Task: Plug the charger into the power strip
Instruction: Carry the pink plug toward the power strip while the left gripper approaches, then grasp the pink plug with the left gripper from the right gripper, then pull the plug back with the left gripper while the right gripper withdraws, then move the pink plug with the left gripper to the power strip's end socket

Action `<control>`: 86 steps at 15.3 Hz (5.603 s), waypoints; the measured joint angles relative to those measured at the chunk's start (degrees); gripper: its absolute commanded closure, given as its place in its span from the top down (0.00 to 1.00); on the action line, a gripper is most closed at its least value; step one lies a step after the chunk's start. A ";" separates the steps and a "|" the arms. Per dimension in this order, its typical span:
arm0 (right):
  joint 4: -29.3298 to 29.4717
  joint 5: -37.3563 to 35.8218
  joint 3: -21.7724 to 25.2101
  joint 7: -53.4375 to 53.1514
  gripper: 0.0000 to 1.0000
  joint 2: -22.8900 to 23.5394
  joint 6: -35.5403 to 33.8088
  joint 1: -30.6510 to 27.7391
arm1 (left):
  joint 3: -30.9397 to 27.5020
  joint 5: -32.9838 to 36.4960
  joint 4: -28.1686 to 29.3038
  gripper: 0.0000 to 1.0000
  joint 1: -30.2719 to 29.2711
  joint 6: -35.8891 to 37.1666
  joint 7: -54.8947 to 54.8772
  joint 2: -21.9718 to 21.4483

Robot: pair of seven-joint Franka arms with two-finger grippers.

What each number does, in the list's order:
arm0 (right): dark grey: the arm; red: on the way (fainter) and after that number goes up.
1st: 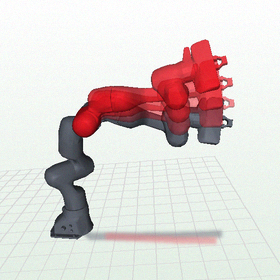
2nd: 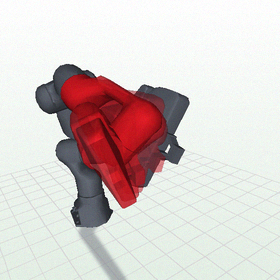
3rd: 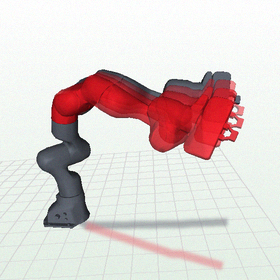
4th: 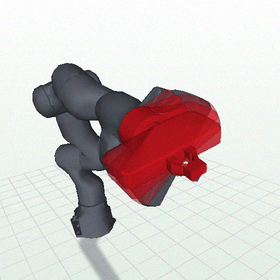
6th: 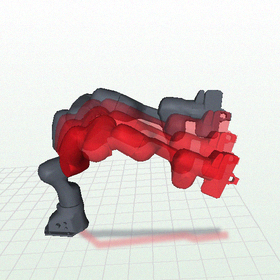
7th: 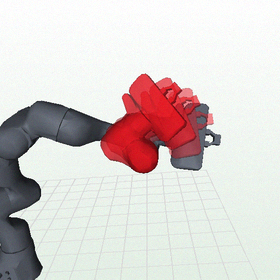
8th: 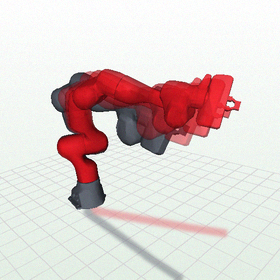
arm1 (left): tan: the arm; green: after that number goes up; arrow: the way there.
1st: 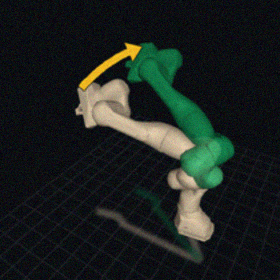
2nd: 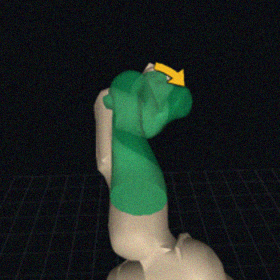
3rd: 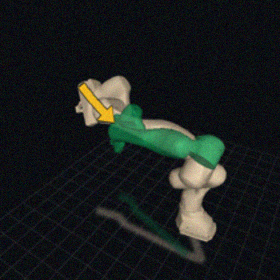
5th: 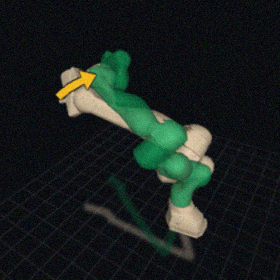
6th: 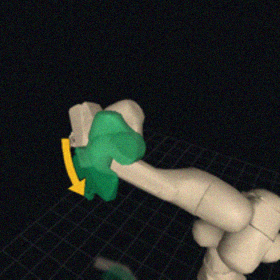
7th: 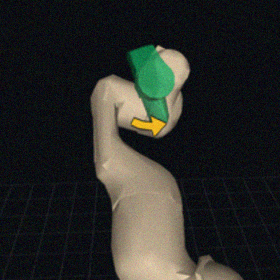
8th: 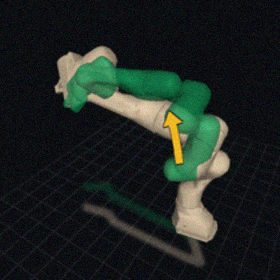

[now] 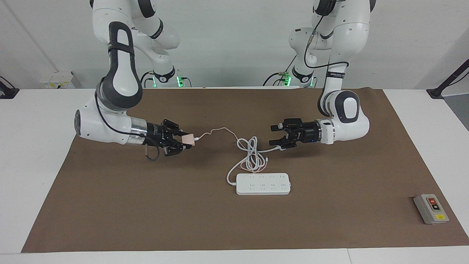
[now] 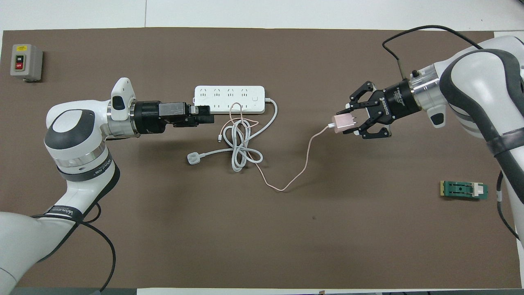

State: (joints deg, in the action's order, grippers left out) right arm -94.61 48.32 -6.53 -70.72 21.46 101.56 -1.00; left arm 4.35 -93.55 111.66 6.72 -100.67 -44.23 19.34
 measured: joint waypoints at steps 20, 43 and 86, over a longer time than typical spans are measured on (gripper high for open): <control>1.90 4.35 0.12 -12.71 0.00 1.63 21.72 19.27 | -0.22 -4.47 -6.37 1.00 5.79 1.05 -4.34 7.16; 3.30 4.36 0.17 -12.71 0.00 2.08 21.49 19.26 | -1.32 -3.21 -4.34 0.12 4.80 3.36 0.54 5.59; 2.51 -49.26 1.29 67.23 1.00 -22.89 -15.10 -0.26 | -0.51 81.67 -13.23 0.00 4.60 -23.14 -22.04 -3.58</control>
State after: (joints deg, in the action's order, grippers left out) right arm -92.10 -0.94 -5.23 -3.49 -1.42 86.45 -1.27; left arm 3.84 -11.87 98.43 11.32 -123.81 -66.27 15.76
